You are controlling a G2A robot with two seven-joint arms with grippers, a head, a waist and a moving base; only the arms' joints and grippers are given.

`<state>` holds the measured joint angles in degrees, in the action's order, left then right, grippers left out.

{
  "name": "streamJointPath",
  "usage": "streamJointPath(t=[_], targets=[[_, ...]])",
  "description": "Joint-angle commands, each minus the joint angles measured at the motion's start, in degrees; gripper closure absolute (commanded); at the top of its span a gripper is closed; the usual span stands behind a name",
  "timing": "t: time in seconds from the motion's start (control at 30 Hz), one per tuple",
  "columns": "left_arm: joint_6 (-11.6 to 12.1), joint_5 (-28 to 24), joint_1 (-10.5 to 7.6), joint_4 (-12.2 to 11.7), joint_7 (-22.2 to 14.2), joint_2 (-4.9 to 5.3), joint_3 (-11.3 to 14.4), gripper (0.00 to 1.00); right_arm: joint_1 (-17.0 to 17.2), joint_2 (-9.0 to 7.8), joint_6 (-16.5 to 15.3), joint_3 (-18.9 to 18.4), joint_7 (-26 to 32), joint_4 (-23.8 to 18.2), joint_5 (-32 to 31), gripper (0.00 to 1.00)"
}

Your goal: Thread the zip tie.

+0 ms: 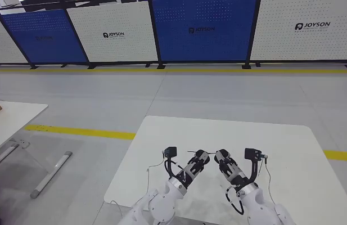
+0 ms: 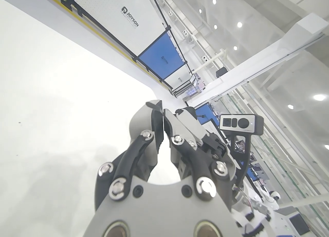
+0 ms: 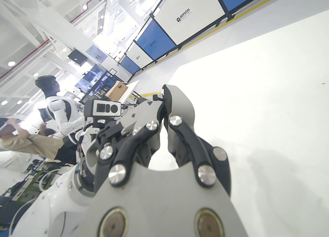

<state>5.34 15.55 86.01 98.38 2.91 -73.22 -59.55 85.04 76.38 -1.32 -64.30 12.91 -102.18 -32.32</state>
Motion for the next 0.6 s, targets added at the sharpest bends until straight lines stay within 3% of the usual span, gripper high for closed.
streamJointPath(t=[0.0, 0.17, 0.27, 0.33, 0.43, 0.57], targets=[[-0.02, -0.12, -0.04, 0.0, 0.02, -0.02, 0.0, 1.0, 0.02, -0.01, -0.02, -0.04, 0.06, 0.0, 0.1, 1.0], [-0.4, -0.1, -0.02, 0.06, 0.04, -0.04, -0.17, 1.0, -0.02, -0.03, 0.1, -0.06, 0.04, -0.02, 0.1, 1.0], [-0.64, -0.42, 0.04, 0.22, 0.02, -0.05, -0.34, 0.82, -0.05, -0.03, 0.12, -0.01, -0.1, -0.08, -0.1, 1.0], [-0.67, -0.47, 0.08, 0.33, -0.06, -0.04, -0.42, 0.78, -0.1, -0.03, 0.21, 0.03, -0.15, -0.11, -0.22, 1.0], [-0.73, -0.46, 0.11, 0.42, -0.46, -0.02, -0.51, 0.82, -0.21, -0.02, 0.36, 0.16, -0.16, -0.15, -0.46, 1.0], [-0.97, -0.46, 0.07, 0.42, -0.91, 0.01, -0.71, 0.96, -0.39, 0.01, 0.64, 0.4, -0.16, -0.21, -0.83, 1.0]])
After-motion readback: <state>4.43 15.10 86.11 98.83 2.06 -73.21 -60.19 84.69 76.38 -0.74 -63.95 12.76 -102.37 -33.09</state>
